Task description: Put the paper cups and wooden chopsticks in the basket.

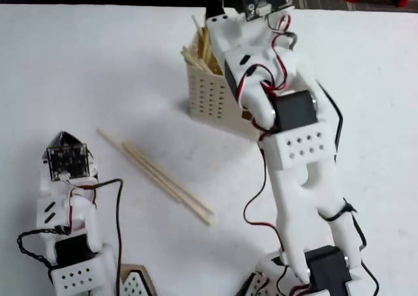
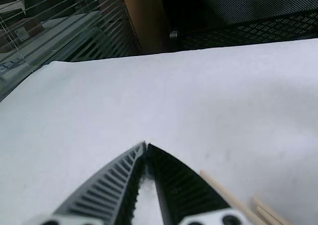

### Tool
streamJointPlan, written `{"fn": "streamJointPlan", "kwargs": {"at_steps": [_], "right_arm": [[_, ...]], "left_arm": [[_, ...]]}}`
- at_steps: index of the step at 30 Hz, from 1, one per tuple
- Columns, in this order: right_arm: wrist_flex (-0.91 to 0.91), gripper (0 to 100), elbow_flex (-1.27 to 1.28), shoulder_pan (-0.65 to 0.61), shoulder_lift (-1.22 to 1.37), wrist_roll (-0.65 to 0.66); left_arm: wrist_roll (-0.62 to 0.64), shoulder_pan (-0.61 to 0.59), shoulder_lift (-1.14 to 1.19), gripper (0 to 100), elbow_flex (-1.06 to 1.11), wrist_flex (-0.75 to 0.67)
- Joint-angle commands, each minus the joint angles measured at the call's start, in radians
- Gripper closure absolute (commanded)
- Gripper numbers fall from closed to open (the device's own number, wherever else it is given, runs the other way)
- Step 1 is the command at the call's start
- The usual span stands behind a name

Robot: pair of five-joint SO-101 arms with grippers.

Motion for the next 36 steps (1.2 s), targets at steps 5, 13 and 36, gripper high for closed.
{"fn": "streamJointPlan", "kwargs": {"at_steps": [5, 13, 36], "right_arm": [[-0.142, 97.4, 0.149, 0.019, -0.045, -0.011], [0.079, 81.6, 0.054, 0.007, -0.054, -0.011], [0.446, 81.3, 0.767, -0.547, -0.383, -0.009]], "left_arm": [[0.000, -0.001, -0.018, 97, -0.003, -0.020], [0.000, -0.001, -0.018, 97, -0.003, -0.020], [0.000, -0.001, -0.016, 97, -0.003, -0.020]]}}
